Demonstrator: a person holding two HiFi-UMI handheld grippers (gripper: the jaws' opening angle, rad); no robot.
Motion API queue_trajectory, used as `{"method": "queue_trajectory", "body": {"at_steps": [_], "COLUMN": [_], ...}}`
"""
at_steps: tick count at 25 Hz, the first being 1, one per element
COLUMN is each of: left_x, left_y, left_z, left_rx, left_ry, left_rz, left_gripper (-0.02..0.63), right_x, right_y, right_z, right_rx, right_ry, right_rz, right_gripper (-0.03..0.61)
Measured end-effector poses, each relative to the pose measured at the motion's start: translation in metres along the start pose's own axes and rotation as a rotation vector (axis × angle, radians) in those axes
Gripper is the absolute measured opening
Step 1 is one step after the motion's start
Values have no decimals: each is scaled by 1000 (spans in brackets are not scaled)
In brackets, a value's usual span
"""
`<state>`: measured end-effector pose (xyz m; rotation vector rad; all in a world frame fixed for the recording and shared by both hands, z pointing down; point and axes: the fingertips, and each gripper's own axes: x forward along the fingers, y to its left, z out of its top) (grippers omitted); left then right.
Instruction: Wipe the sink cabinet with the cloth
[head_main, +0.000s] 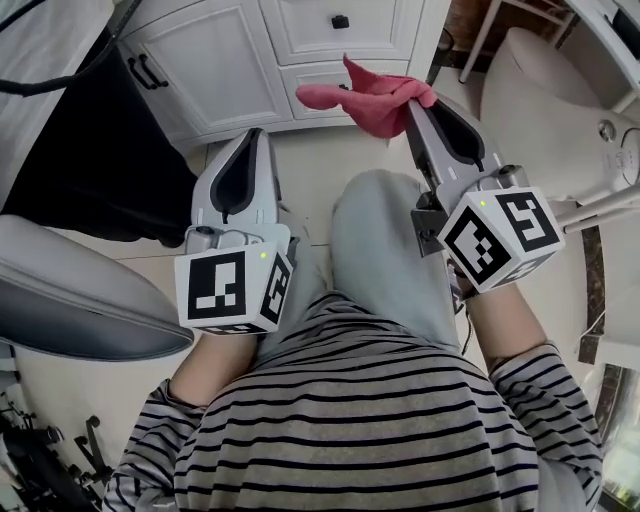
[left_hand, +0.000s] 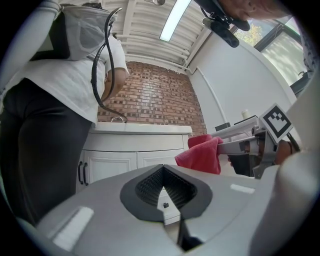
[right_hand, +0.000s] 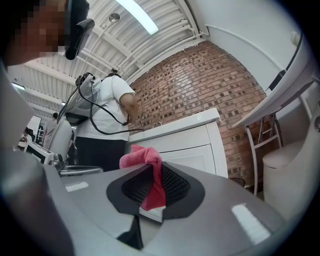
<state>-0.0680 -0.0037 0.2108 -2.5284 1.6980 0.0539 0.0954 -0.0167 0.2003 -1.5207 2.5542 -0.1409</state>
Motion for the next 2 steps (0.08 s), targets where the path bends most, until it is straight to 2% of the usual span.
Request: {"method": "queue_trajectory", "body": {"at_steps": [2], "left_x": [0], "left_y": [0], "left_z": [1], "left_rx": [5], "left_ry": [-6], "left_rz": [5], "left_gripper": [-2], "right_x": [3], "right_y": [1], "right_z": [0], "right_rx": [-7], "right_ry": [2], "right_rz": [15], "right_gripper": [52]}}
